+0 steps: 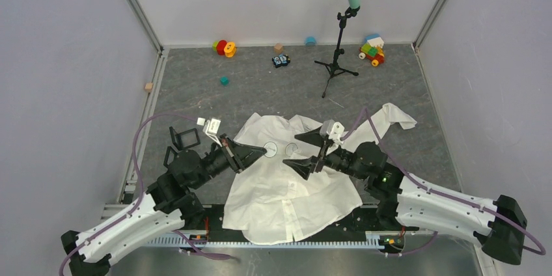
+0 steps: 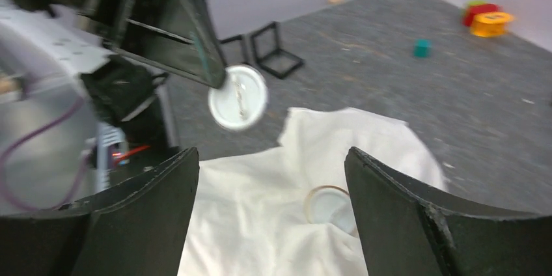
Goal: Pin the brooch onto the clothing
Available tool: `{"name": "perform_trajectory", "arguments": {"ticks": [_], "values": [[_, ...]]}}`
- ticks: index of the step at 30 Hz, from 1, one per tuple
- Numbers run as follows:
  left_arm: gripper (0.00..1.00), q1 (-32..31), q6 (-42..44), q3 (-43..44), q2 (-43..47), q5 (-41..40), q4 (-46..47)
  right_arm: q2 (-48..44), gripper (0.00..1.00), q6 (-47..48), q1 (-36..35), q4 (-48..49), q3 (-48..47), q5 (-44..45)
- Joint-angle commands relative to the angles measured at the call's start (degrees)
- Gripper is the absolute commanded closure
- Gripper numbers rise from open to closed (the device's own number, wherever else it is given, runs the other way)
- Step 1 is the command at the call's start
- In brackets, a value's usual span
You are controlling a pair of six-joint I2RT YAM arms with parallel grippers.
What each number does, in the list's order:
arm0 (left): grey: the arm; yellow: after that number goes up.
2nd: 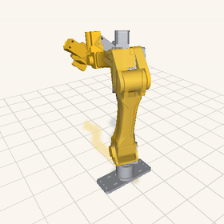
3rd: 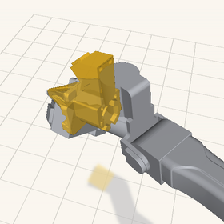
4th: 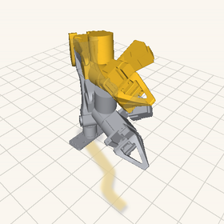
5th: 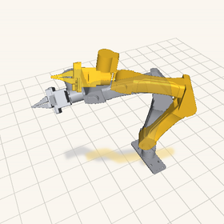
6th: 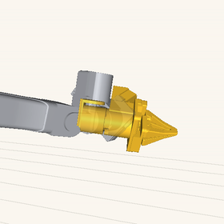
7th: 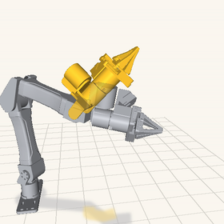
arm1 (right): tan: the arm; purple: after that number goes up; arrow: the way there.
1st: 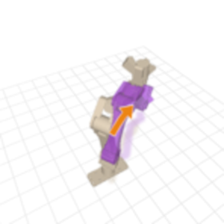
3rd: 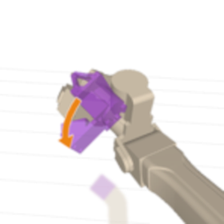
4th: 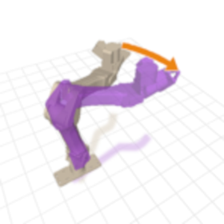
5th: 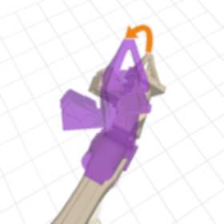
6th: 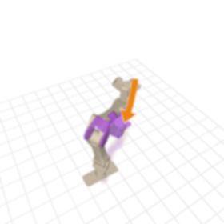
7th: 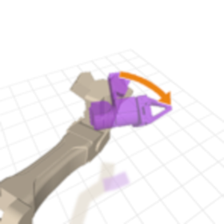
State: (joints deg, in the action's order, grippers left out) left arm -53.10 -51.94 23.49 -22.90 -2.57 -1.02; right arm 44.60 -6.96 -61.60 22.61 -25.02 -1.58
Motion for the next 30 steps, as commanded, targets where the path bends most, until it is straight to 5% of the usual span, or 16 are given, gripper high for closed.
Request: {"name": "perform_trajectory", "arguments": {"ticks": [1, 8, 18, 30], "values": [[0.98, 0.10, 11.81, 4.88, -2.31, 14.03, 0.02, -0.33, 0.13, -11.22, 4.43, 5.53, -2.98, -24.87], [0.98, 0.15, 15.09, 8.42, -7.62, 25.63, 0.06, 3.83, 0.27, -20.72, 7.58, 12.10, -3.04, -36.56], [0.98, 0.10, 15.38, 9.05, -10.68, 30.15, 2.80, 4.59, 0.55, -24.90, 9.36, 15.86, -1.02, -38.69], [0.98, 0.11, 14.47, 8.68, -10.85, 31.57, 4.75, 5.67, 0.51, -23.61, 9.74, 12.73, 0.05, -38.91]]}}
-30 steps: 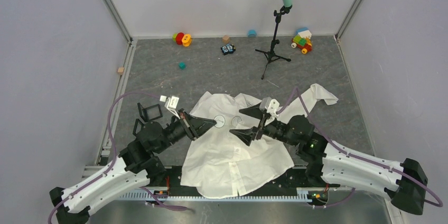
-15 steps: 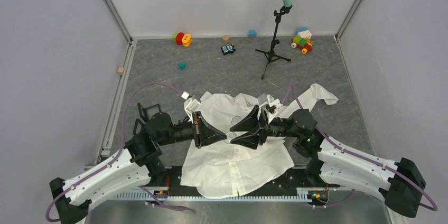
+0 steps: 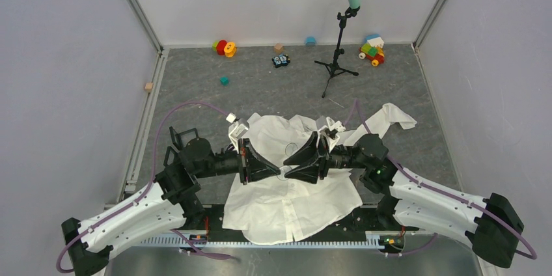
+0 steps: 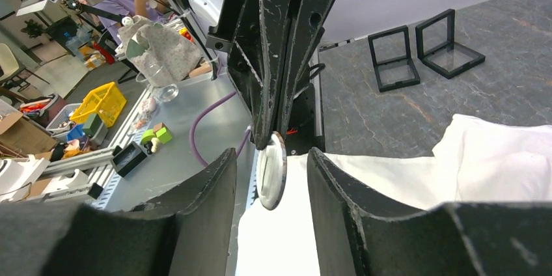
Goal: Pin the brooch onto the clothing
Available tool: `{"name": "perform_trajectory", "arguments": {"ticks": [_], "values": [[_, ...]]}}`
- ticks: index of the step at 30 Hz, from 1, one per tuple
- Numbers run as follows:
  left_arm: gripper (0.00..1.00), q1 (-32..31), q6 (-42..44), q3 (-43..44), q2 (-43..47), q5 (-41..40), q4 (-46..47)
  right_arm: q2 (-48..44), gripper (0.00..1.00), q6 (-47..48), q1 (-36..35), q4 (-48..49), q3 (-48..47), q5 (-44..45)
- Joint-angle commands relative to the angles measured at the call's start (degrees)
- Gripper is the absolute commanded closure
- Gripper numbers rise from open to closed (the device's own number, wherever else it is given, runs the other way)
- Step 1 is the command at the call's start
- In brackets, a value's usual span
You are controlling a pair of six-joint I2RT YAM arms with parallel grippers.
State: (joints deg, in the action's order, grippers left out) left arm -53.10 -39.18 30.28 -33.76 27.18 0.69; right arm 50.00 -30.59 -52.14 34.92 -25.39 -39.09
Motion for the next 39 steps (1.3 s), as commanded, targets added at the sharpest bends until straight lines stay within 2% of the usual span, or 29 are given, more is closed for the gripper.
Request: {"name": "perform_trajectory", "arguments": {"ticks": [1, 13, 18, 24, 35, 39], "values": [[0.98, 0.15, 1.65, 1.83, 0.02, 1.82, 3.09, 0.44, 0.52, -0.06, 0.28, 0.41, 0.38, -1.64], [0.98, 0.15, 1.03, 1.14, -0.79, 2.36, 5.64, 1.77, 0.73, -1.46, 0.54, 2.66, 1.27, -3.30], [0.98, 0.10, 0.92, 1.62, -1.16, 2.83, 5.86, 2.42, 0.87, -2.17, 0.63, 3.46, 1.55, -4.28], [0.98, 0.10, 0.33, 1.64, -2.18, 4.49, 6.86, 4.42, 0.97, -2.46, 0.85, 2.08, 0.72, -4.24], [0.98, 0.11, -2.84, -0.19, -3.42, 5.51, 11.92, 8.12, 0.94, -1.05, 0.85, -1.69, -1.07, -5.03], [0.98, 0.10, -2.35, -0.45, -3.02, 3.33, 10.29, 7.46, 0.88, -0.50, 0.90, -1.43, -1.29, -5.62]]}}
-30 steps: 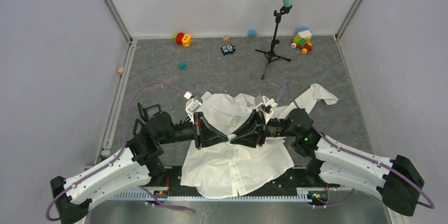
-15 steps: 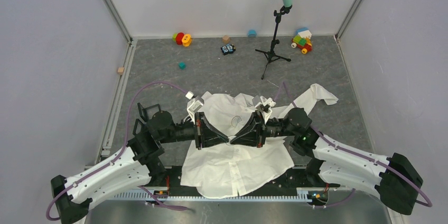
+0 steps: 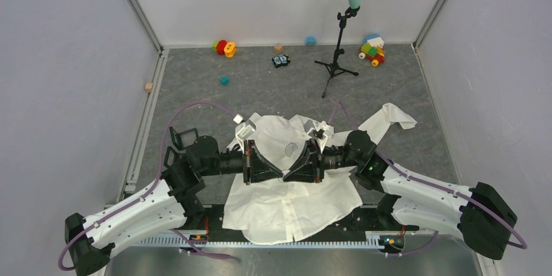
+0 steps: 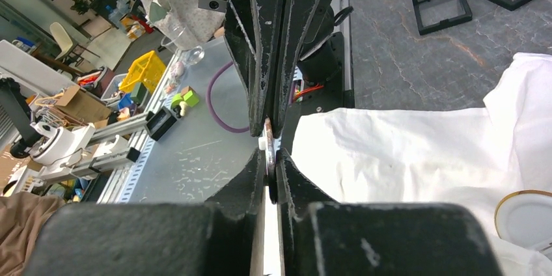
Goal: Pin the brooch onto the clothing
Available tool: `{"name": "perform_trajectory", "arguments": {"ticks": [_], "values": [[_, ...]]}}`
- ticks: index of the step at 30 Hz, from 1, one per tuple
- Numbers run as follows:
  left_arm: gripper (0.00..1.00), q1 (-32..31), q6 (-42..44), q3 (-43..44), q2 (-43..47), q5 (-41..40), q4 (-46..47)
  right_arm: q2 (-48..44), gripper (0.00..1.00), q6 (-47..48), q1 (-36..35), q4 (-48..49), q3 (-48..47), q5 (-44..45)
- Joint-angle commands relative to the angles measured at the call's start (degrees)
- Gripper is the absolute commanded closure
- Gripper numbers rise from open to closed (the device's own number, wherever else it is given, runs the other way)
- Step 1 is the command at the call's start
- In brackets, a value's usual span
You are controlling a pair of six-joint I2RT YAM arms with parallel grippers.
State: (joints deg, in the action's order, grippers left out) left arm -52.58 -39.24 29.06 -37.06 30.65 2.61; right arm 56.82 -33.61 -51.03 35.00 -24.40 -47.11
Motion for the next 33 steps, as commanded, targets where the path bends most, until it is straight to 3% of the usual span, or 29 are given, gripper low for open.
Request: {"name": "perform_trajectory", "arguments": {"ticks": [1, 7, 9, 15, 18, 29, 33], "values": [[0.98, -0.42, -1.67, 0.82, 0.93, -1.23, 7.08, 0.18, 0.83, 2.76, -0.22, -1.52, -2.29, 2.33], [0.98, -0.40, 0.40, 0.50, 4.91, -6.99, 1.35, -4.65, 0.43, 5.58, 0.87, -6.98, -2.71, 3.80], [0.98, -0.42, 0.01, 0.12, 5.39, -6.95, 1.34, -6.37, 0.35, 5.60, 2.04, -7.86, -2.45, 4.32], [0.98, -0.41, -0.57, 0.19, 4.36, -4.52, 1.60, -10.05, 0.30, 0.96, 4.48, -1.70, -0.19, 2.79], [0.98, -0.42, -0.51, 0.47, 3.37, -3.46, 2.08, -9.58, 0.32, -1.64, 4.63, 1.81, 0.43, 2.30], [0.98, -0.42, -1.47, -0.06, 1.51, -2.16, 4.86, -5.52, 0.58, -3.79, 4.68, 4.85, 1.52, 0.07], [0.98, -0.38, -1.67, -0.05, 1.05, -2.43, 5.08, -5.23, 0.82, -4.51, 4.68, 6.04, 1.95, 0.00]]}}
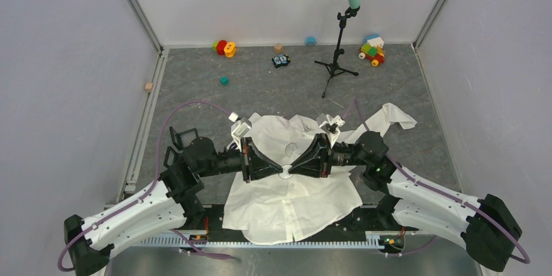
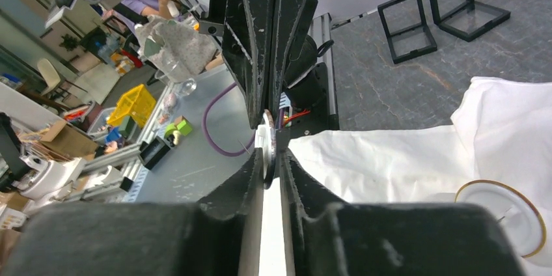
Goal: Pin the brooch onto the clothing
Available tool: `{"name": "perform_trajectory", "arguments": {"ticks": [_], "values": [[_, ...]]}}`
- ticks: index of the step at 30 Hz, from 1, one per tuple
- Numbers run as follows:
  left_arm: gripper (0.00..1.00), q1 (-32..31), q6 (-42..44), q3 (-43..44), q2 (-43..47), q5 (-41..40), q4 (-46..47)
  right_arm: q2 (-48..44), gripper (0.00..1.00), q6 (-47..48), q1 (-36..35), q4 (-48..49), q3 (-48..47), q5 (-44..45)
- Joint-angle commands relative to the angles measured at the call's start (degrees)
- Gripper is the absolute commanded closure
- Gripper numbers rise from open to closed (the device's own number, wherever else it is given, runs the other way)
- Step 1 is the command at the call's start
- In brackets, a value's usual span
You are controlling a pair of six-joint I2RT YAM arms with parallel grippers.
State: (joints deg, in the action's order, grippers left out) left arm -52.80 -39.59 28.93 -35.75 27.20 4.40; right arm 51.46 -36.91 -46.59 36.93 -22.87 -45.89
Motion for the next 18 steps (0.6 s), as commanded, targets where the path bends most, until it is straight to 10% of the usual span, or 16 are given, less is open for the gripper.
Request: {"name": "perform_trajectory", "arguments": {"ticks": [1, 8, 18], "values": [[0.98, -0.20, -1.49, 0.08, -0.26, 0.93, 3.40, 0.18, 0.89, -1.30, 0.25, 4.23, 0.44, -1.07], [0.58, -0.19, -2.15, -0.90, -0.72, -0.60, 3.11, -0.40, 1.00, -2.74, 0.40, 6.40, 1.43, 1.52], [0.65, -0.20, -1.47, -0.47, -1.94, -0.94, 1.23, 0.03, 1.00, -4.36, 0.76, 7.53, 1.87, 2.12]]}}
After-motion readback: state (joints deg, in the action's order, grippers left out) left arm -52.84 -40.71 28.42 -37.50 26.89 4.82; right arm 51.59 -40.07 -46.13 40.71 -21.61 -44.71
